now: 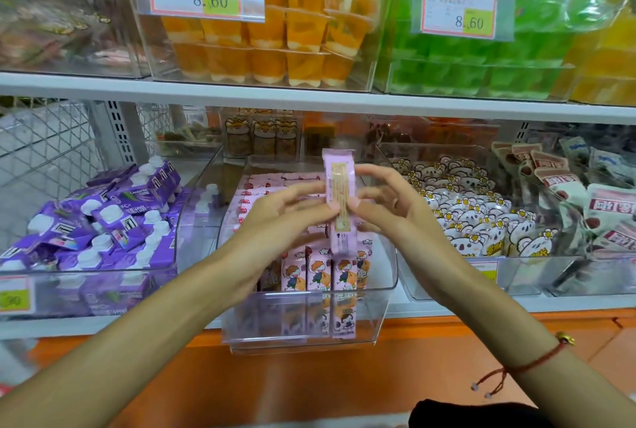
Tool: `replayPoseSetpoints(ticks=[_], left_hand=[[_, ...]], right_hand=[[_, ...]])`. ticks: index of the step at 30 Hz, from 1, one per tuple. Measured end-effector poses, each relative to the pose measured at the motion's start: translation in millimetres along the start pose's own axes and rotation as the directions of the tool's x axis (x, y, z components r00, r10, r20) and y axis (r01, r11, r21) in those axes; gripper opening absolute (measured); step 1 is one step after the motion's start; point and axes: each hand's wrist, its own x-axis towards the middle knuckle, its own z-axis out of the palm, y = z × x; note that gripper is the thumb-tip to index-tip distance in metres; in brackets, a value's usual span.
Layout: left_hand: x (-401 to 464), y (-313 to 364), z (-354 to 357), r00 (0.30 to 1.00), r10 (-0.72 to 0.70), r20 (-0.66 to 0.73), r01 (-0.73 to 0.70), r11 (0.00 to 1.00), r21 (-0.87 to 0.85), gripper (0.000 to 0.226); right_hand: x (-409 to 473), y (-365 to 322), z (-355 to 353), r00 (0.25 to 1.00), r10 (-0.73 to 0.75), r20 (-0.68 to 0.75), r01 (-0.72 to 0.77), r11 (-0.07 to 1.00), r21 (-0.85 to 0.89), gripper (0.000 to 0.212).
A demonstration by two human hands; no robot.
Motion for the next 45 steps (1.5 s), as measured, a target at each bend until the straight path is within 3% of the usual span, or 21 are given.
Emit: replayPoseSetpoints(ticks=[3,6,9,11,15,17,20,22,24,27,29,31,33,36,40,43,45], left_hand=[[-0.8,-0.4,-3.3,0.961,0.273,-0.036,-0.266,0.954,0.139,0.037],[-2.6,-1.9,-1.9,0.925,0.378,-0.026,-0.369,0.915,0.164,0.035],[-2.6,-4.7,1.4,0.859,0.5,-0.112,-0.447,0.838,0.313,0.028],[-3.4,-6.9,4.8,0.783,0.608,-0.133,-0.49,0.734,0.47,0.023],[-4.1,-10.9,13.6,0.66,0.75,-0.037,-0.553,0.519,0.651,0.026],[-2.3,-15.4,14.2,0.725,0.688,-0.008,-0.544,0.581,0.605,0.042],[-0.9,-19.2,12.7,0.909,0.417,0.026,-0.38,0.8,0.465,0.053],[1.9,-23.3,12.8,0.927,0.371,0.057,-0.364,0.853,0.375,0.037],[3.9,-24.6,14.4,0.914,0.404,0.041,-0.396,0.862,0.317,0.015],[6.1,-30.7,11.9,0.91,0.413,0.035,-0.396,0.84,0.37,0.015],[9.2,-36.2,7.2,0.932,0.349,0.096,-0.338,0.741,0.581,0.027],[12.8,-39.8,3.9,0.947,0.265,0.181,-0.301,0.537,0.788,0.039],[16.4,-39.2,2.8,0.953,0.218,0.209,-0.285,0.415,0.864,0.041],[17.1,-36.3,2.6,0.948,0.236,0.212,-0.29,0.373,0.881,0.037],[15.6,-38.1,1.1,0.942,0.252,0.221,-0.311,0.414,0.855,0.037],[12.0,-36.7,0.5,0.937,0.271,0.22,-0.322,0.425,0.846,0.038],[7.4,-30.7,-2.2,0.914,0.373,0.161,-0.32,0.415,0.852,0.031]], right_hand=[[-2.1,-1.3,-5.8,0.992,-0.107,0.071,0.104,0.994,0.043,0.036],[-4.7,-3.4,-4.6,0.987,-0.135,0.082,0.131,0.99,0.051,0.038],[-6.9,-6.4,2.8,0.99,-0.141,0.02,0.142,0.977,-0.157,0.05],[-8.9,-7.7,10.2,0.985,-0.161,-0.062,0.13,0.928,-0.35,0.053],[-10.3,-11.1,18.7,0.949,-0.274,-0.159,0.167,0.859,-0.484,0.059],[-9.5,-14.0,12.3,0.96,-0.234,-0.154,0.149,0.891,-0.429,0.052],[-5.4,-16.8,-6.5,0.988,-0.126,-0.087,0.086,0.927,-0.365,0.021],[-3.9,-15.3,-19.9,0.993,-0.074,-0.09,0.046,0.957,-0.287,0.01],[-6.5,-13.7,-31.5,0.996,-0.056,-0.07,0.042,0.983,-0.178,0.019],[-12.1,-11.9,-46.8,0.994,-0.109,-0.013,0.101,0.956,-0.275,0.021],[-12.2,-15.7,-52.6,0.989,-0.146,0.028,0.144,0.893,-0.427,0.022],[-10.1,-21.6,-52.6,0.983,-0.153,0.104,0.185,0.799,-0.573,0.026],[-7.1,-23.8,-46.2,0.972,-0.118,0.203,0.231,0.634,-0.738,0.032],[-0.9,-15.9,-33.5,0.949,-0.096,0.3,0.315,0.364,-0.877,0.036],[6.1,1.5,-25.5,0.941,-0.089,0.327,0.33,0.03,-0.943,0.042],[1.1,18.3,-18.9,0.94,-0.048,0.339,0.335,-0.077,-0.939,0.035],[-3.4,23.9,-17.6,0.946,-0.014,0.325,0.323,-0.08,-0.943,0.034]])
